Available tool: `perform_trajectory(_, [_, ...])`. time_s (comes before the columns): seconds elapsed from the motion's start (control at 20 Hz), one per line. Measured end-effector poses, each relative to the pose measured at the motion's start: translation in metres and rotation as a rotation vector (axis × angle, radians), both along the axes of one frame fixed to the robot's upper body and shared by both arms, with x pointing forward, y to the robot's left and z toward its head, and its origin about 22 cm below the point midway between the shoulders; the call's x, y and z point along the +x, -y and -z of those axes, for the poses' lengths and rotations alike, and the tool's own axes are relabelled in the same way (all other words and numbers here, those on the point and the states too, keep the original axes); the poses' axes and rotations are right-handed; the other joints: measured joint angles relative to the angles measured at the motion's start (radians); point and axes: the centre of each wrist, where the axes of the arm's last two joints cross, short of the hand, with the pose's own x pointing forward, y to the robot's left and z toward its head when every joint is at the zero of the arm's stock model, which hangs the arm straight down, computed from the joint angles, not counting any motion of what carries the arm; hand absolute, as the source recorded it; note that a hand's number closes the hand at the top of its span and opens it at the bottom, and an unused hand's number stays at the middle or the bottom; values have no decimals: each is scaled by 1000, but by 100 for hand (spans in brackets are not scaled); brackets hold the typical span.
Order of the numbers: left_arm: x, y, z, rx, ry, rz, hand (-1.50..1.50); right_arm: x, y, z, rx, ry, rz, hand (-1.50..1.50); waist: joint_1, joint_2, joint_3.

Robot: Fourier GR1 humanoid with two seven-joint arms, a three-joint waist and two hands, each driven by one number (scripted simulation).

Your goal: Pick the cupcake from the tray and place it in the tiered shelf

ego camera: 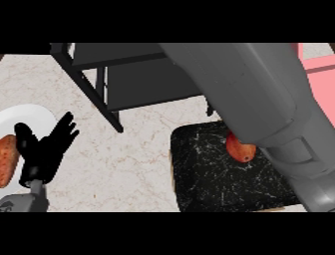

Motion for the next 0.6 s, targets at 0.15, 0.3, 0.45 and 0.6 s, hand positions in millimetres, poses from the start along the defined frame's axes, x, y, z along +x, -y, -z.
perform_trajectory(0.15, [0,-4,1,2,5,0,0,7,-1,4,5,9,-9,150,0,0,0])
perform_trajectory(0.3, [0,0,-1,2,5,-1,0,14,-2,12,13,20,-18,150,1,0,-1])
perform_trajectory(0.45, [-2,-1,0,-1,10,-1,0,20,3,12,16,25,-42,150,0,0,-1])
perform_trajectory(0.6, [-2,-2,1,4,10,0,0,23,4,14,18,29,-54,150,-2,0,-1])
